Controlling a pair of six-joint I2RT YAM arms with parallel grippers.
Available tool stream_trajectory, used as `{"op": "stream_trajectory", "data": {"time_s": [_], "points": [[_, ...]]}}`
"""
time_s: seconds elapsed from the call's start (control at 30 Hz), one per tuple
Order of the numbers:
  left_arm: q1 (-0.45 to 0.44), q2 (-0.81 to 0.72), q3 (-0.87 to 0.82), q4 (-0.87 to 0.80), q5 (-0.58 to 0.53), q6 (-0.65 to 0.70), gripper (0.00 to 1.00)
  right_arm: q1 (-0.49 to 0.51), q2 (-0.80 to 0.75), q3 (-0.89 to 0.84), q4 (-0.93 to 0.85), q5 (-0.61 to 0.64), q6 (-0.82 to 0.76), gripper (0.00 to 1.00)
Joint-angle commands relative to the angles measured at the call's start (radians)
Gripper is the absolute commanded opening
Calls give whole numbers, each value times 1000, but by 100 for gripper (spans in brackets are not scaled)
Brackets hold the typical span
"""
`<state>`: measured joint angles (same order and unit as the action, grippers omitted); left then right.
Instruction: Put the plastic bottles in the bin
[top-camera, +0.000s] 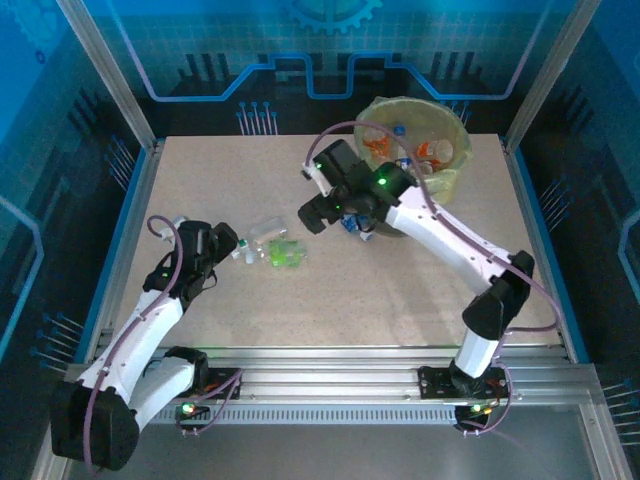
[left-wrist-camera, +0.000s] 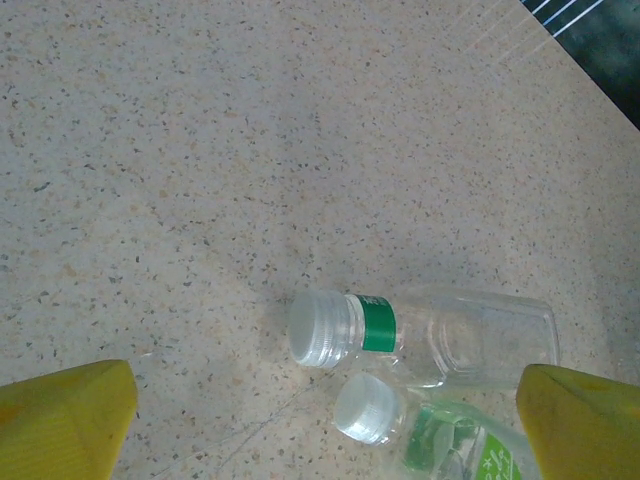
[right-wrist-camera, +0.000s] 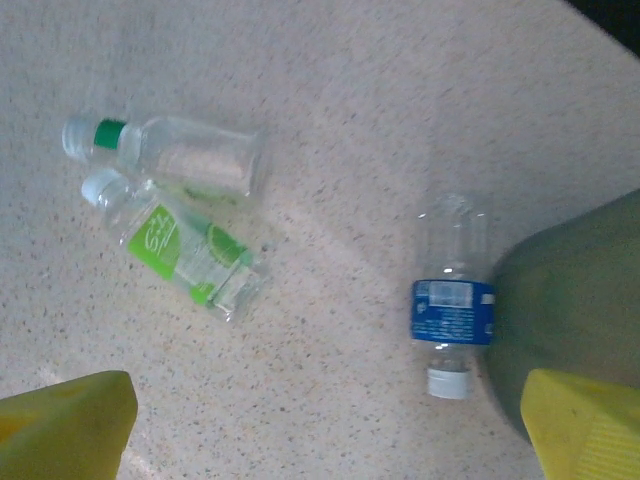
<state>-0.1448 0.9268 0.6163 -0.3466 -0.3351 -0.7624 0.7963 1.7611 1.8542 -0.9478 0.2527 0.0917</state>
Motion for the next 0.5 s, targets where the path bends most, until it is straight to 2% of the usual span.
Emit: {"op": "stream_trajectory", "data": {"time_s": [0.0,0.3,0.47], "points": [[14,1,28,-27,-5,-23,99,23,52,-24,22,-30,-32,100],[14,1,11,-27,-14,-47,99,92,201,-11,36,-108,-189,100],[15,1,7,-25,-13,-47,99,100,269,24,23,-155,-218,100]]}}
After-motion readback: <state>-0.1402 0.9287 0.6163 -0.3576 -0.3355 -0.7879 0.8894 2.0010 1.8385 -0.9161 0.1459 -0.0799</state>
